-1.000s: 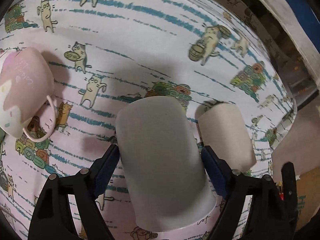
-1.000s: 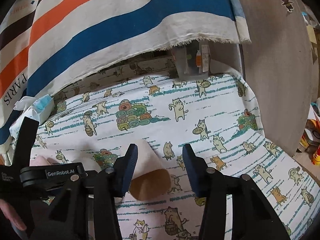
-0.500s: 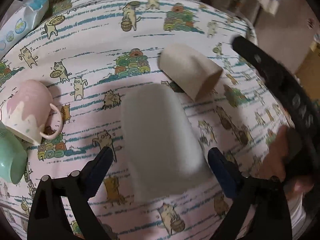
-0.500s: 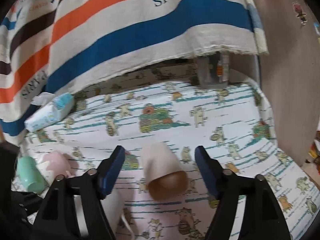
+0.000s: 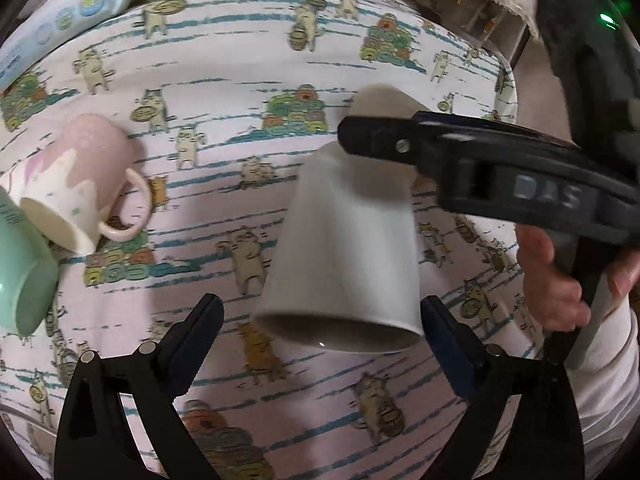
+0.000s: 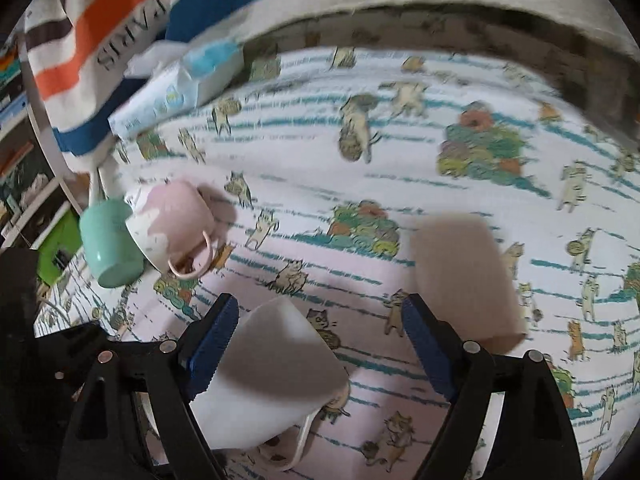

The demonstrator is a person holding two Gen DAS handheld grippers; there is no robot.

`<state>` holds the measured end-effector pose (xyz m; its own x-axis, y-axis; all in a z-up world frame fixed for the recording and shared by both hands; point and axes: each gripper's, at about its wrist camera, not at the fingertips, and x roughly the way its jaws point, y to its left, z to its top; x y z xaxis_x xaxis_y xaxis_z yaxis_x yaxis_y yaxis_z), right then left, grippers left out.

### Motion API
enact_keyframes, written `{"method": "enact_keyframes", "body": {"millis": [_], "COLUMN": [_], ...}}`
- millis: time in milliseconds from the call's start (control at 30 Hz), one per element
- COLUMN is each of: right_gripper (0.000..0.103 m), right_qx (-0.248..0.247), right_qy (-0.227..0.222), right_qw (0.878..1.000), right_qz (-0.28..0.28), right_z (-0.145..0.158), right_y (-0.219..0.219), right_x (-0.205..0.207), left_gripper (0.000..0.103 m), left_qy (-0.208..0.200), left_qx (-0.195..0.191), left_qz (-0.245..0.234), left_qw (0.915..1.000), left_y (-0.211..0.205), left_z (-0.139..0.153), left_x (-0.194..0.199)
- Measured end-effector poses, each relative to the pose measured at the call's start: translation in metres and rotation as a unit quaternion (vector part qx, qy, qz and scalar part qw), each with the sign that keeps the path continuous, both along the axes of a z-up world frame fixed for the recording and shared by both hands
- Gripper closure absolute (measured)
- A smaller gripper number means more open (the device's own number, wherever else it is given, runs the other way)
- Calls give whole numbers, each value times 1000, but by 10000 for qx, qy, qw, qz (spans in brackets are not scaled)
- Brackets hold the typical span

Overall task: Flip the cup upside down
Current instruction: 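Grasp the white mug with the right tool while the left tool releases it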

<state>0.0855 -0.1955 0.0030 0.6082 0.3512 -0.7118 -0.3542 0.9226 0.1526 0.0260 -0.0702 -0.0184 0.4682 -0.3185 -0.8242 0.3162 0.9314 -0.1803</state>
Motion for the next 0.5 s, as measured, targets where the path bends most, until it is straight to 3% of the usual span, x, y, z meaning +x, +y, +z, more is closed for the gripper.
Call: {"method": "enact_keyframes", "body": {"millis": [167, 433, 500], "right_gripper": [18, 18, 18], "right_qx": [-44, -251, -323], "right_qy": [276, 636, 625], "right_qw": [9996, 9974, 9972], "right_qz": [-59, -230, -261], "right_z": [-10, -11, -10], "right_y": [4, 1, -3], "right_x": [14, 32, 29], "left_gripper": [6, 6, 5], "left_qy": [16, -52, -225], "left_qx": [-106, 26, 56], "left_qz": [146, 381, 512], "left_qw": [9998, 9993, 9984], "left_y": [22, 37, 40], "left_z": [0, 0, 3], "left_x": [0, 1, 1]}}
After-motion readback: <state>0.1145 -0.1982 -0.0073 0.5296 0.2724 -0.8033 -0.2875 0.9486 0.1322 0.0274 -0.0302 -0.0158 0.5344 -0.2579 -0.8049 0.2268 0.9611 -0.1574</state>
